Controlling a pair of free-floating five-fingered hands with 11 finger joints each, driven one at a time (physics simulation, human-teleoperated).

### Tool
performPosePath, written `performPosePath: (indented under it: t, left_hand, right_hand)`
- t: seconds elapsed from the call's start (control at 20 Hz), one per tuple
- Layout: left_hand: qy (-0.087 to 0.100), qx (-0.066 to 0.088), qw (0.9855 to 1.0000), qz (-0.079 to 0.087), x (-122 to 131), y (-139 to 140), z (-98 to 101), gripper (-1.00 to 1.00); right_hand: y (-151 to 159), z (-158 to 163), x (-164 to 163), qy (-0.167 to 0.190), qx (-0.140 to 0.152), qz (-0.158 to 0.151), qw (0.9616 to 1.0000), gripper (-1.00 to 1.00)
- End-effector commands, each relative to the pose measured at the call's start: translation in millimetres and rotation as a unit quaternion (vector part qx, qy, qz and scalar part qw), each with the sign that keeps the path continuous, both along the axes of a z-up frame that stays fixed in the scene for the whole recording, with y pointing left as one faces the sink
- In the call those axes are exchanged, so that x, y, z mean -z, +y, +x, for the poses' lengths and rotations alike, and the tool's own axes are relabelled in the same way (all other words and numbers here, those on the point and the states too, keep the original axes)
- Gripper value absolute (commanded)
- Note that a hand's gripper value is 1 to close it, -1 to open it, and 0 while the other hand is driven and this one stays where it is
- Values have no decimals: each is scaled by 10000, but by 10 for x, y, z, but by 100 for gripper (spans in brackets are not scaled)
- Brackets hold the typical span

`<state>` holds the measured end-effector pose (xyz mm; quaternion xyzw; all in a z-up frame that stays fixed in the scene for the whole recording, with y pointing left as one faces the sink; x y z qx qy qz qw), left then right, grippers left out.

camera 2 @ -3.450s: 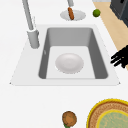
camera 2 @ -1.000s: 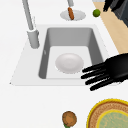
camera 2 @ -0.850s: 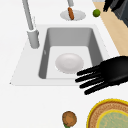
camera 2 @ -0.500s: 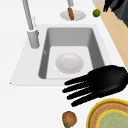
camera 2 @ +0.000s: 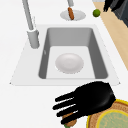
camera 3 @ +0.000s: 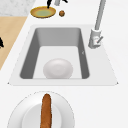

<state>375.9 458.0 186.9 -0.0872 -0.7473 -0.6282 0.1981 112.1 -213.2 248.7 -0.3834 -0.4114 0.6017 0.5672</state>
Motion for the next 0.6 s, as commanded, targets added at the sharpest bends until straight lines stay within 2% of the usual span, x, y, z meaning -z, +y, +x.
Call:
performPosePath:
  t: [0.0,0.1,0.25,0.4,0.45,0.55]
  left_hand:
    - [549,0,9984,157,109,107,189,-100]
    - [573,35,9983,113,224,69,323,-100]
    - [294,82,9995,78,424,89,459,-100]
    - [183,95,9998,7,614,92,582,-100]
    - [177,98,9997,-112,718,177,597,-100]
    - [213,182,9995,-146,803,292,665,-100]
  right_hand:
    - [0,0,0,0,0,0,10000,0]
    - [0,0,0,0,0,0,10000,0]
    - [0,0,0,0,0,0,10000,0]
    - [0,0,0,0,0,0,10000,0]
    - [0,0,0,0,0,0,10000,0]
    - [0,0,0,0,0,0,10000,0]
